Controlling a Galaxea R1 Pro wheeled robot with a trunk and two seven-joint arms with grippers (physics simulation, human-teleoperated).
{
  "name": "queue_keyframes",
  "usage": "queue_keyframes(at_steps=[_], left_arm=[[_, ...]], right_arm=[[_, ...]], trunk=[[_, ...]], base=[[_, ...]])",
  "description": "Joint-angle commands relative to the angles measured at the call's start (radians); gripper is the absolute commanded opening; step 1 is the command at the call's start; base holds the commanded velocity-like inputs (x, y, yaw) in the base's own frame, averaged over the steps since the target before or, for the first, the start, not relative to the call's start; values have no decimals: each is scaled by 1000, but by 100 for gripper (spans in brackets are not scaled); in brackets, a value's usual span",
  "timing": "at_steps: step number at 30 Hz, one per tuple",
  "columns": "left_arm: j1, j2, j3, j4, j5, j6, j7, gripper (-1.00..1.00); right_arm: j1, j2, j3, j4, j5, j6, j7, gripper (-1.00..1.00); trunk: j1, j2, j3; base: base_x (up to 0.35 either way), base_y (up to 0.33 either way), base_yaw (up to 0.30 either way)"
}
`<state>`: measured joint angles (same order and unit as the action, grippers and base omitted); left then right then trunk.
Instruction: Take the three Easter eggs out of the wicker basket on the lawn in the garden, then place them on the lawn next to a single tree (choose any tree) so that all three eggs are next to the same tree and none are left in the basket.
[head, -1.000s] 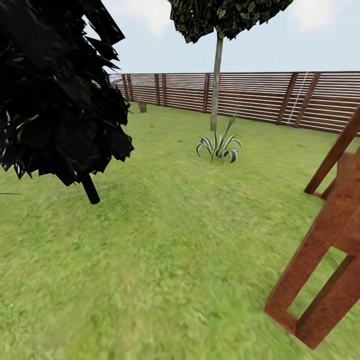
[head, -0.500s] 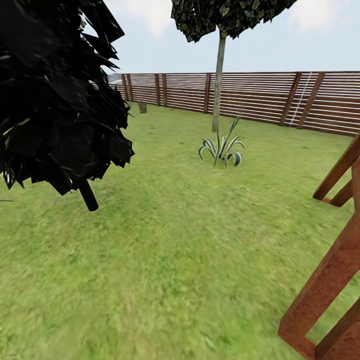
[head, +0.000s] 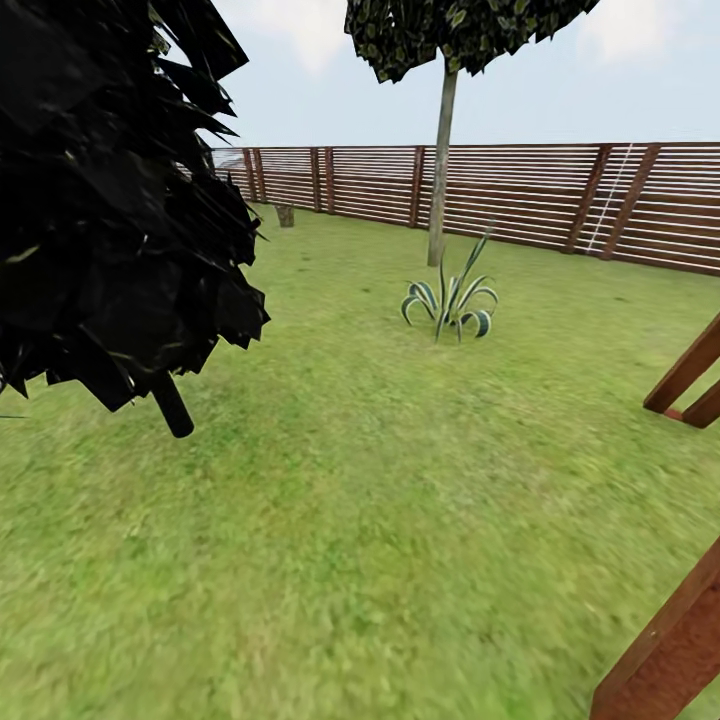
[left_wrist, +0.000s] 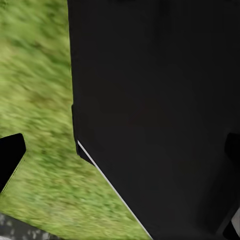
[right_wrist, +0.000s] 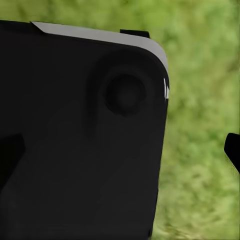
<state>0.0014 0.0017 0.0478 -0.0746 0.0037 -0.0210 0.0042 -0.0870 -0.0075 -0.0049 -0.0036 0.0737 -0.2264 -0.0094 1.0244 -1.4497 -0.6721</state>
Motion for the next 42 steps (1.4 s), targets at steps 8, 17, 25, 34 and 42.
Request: queue_keyframes(at_steps=[8,17,25,34,42], left_arm=[[0,0,4,-1,1,-2,0,100],[0,0,4,-1,1,-2,0,100],[0,0,4,-1,0,-2,0,100],[0,0,4,-1,0,-2,0,100],[0,0,4,-1,1,-2,0,100]], right_arm=[[0,0,5,6,14,-5,1,100],[0,-2,3,7,9,-5,3,100],[0,-2,3,7,9,-5,5,100],[0,-5,3,7,9,-5,6,100],[0,-5,3,7,9,-5,6,100]], trunk=[[1,0,-1],[1,0,-1],[1,0,-1],[1,0,-1],[1,0,-1]], base=[[330,92,-1],[330,92,-222],[330,93,-284],[330,93,-284],[330,93,-284]])
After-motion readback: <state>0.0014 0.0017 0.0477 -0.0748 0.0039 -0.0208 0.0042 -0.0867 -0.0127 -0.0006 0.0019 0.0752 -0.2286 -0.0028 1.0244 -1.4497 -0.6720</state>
